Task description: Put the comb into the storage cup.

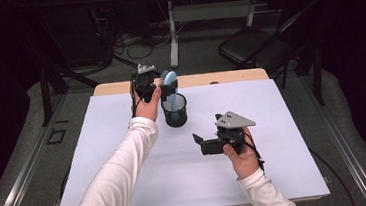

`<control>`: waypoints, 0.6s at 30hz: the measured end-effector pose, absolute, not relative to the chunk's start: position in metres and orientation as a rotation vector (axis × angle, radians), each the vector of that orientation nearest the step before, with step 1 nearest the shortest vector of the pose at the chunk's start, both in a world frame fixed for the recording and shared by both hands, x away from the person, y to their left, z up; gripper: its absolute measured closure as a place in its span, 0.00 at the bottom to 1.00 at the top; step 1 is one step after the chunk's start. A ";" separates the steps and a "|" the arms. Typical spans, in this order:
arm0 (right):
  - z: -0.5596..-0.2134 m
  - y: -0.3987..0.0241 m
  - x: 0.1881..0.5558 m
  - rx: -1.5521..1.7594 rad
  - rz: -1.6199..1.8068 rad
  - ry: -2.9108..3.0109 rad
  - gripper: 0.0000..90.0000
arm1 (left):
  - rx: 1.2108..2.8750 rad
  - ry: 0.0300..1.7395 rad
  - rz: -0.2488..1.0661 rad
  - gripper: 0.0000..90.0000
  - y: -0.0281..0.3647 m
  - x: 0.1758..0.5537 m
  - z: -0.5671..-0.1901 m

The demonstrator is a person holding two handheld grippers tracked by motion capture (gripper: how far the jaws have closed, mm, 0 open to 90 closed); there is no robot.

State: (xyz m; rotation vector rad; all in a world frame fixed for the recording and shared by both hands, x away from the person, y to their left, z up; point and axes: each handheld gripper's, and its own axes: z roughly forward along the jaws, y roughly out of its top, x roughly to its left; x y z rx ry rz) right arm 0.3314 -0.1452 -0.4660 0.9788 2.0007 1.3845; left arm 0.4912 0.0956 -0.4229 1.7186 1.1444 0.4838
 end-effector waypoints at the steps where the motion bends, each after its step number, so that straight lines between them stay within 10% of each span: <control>1: -0.466 -0.145 0.331 0.980 1.385 2.001 0.02 | 1.718 1.144 0.481 0.00 0.096 0.491 -0.423; 18: -0.466 -0.146 0.332 0.991 1.383 2.000 0.00 | 1.715 1.136 0.450 0.00 0.097 0.490 -0.418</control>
